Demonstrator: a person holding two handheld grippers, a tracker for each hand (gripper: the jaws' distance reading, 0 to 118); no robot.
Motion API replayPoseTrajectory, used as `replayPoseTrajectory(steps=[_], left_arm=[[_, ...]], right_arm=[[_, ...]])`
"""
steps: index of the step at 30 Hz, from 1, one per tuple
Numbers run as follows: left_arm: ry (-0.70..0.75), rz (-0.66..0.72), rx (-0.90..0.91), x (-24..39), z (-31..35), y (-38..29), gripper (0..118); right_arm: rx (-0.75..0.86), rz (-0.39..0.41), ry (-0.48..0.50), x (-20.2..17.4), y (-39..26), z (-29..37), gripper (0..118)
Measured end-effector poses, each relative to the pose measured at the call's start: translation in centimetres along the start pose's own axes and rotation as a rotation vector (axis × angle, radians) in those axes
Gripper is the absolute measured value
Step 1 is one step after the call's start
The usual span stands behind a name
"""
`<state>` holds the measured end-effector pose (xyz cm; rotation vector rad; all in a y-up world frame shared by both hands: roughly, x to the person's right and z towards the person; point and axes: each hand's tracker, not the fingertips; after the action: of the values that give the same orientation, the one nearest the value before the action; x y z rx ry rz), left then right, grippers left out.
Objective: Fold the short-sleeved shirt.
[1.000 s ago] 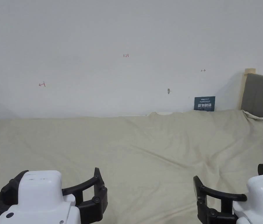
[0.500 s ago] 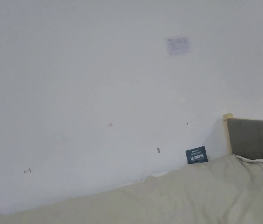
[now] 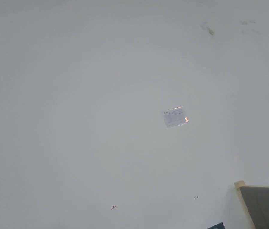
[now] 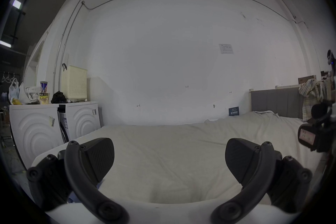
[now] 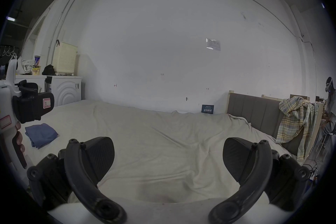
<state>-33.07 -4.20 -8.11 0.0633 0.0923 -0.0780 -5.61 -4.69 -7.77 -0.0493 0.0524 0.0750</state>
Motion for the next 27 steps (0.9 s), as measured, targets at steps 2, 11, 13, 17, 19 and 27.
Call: replayPoseTrajectory(steps=[2, 11, 13, 17, 19, 27], left_arm=[[0.002, 0.011, -0.007, 0.3, -0.2, 0.1, 118], [0.092, 0.010, -0.038, 1.7, -0.4, 0.3, 118], [0.083, -0.007, -0.053, 1.8, -0.6, 0.3, 118], [0.041, -0.028, -0.006, 1.8, -0.2, -0.2, 118], [0.058, -0.044, -0.005, 2.0, -0.4, -0.3, 118], [0.091, -0.048, 0.002, 2.3, -0.5, -0.9, 118]], right_arm=[[-0.008, -0.004, -0.003, 0.1, 0.0, -0.1, 118], [-0.022, -0.008, 0.002, 0.4, -0.6, -0.4, 118], [-0.030, -0.003, 0.004, 0.3, -0.7, -0.5, 118], [-0.042, -0.015, 0.012, 0.3, -0.9, -0.7, 118], [-0.046, -0.013, 0.012, 0.2, -1.0, -0.8, 118], [-0.059, -0.009, 0.025, -0.2, -1.4, -0.7, 118]])
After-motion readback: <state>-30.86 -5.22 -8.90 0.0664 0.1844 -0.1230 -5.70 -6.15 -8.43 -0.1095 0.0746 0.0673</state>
